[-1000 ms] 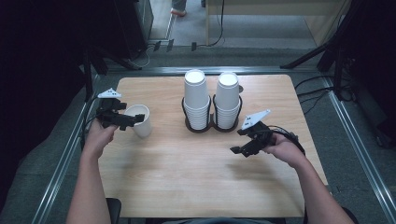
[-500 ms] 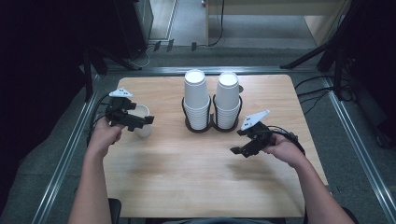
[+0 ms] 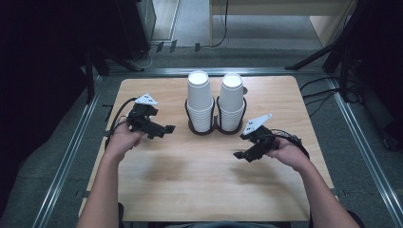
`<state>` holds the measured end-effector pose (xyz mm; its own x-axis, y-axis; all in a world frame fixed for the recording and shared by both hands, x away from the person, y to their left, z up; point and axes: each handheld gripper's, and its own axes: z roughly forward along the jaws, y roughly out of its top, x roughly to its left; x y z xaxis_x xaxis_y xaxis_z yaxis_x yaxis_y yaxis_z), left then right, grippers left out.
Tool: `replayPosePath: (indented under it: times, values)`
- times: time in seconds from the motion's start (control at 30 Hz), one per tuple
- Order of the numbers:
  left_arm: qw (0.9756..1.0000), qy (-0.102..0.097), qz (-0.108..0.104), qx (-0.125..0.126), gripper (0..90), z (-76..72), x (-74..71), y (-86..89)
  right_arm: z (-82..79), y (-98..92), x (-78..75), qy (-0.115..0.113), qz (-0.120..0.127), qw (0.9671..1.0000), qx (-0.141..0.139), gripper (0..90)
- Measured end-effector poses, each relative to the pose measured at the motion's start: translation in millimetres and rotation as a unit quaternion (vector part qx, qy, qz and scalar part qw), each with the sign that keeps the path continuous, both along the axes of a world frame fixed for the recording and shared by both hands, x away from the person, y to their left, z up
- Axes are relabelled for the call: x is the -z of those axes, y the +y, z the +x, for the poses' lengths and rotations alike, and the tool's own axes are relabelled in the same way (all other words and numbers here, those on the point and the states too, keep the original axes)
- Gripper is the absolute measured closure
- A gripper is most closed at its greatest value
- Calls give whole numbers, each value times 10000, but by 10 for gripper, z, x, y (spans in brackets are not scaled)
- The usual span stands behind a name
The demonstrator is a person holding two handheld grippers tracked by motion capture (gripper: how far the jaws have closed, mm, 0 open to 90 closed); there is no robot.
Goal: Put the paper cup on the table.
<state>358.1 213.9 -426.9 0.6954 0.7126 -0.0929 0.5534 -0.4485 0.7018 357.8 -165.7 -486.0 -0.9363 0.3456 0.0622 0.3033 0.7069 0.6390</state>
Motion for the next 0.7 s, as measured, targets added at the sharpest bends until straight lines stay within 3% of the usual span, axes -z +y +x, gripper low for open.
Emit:
replayPosePath:
  times: [0.43,0.6,0.7]
  values:
    - [9995,171,-3,260,0,-48,202,-348,-2,-7,-13,-31,45,10000,-11,210]
    - [9991,227,176,308,0,-76,286,-454,-1,-14,-16,-50,54,10000,5,211]
    - [9989,224,177,365,0,-98,323,-508,-1,-18,-18,-49,61,10000,19,210]
